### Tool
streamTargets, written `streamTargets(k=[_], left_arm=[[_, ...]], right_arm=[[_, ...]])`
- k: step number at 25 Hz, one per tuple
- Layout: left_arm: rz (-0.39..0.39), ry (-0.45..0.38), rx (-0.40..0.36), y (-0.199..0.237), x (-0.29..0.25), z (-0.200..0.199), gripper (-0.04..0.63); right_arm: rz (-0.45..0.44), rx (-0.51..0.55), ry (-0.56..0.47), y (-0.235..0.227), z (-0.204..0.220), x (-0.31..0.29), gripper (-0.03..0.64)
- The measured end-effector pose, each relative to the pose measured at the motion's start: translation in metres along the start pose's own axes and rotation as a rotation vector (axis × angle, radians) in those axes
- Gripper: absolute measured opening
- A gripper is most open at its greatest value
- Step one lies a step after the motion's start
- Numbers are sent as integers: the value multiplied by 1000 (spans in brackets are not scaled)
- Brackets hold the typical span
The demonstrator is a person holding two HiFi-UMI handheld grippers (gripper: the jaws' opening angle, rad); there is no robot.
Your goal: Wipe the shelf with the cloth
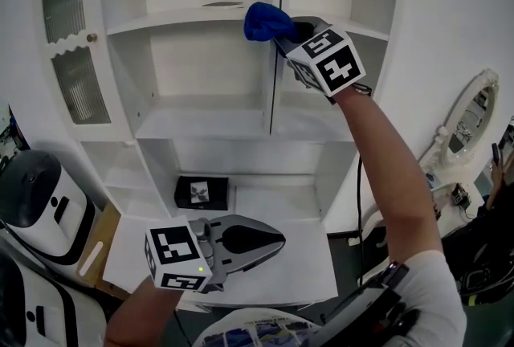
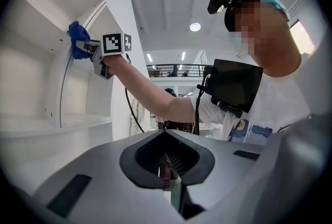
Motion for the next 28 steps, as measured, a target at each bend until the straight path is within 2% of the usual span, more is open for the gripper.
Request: streamTargets(k=[8, 28], left_arm=[[-19, 4, 19, 6, -12, 2, 12], [75, 44, 20, -2, -50, 11, 12]], right_arm=[[23, -15, -16, -15, 12, 19, 63], [148, -131, 18, -67, 74, 93, 63]])
Point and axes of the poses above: the fingertips, and each gripper's own axes: x backward along the fingers, y to its left, z out of its underside, the point moved 4 cm from there along x, backward along the fingers, and after that the axes turned 14 degrees about -z, right-handed, at the moved point
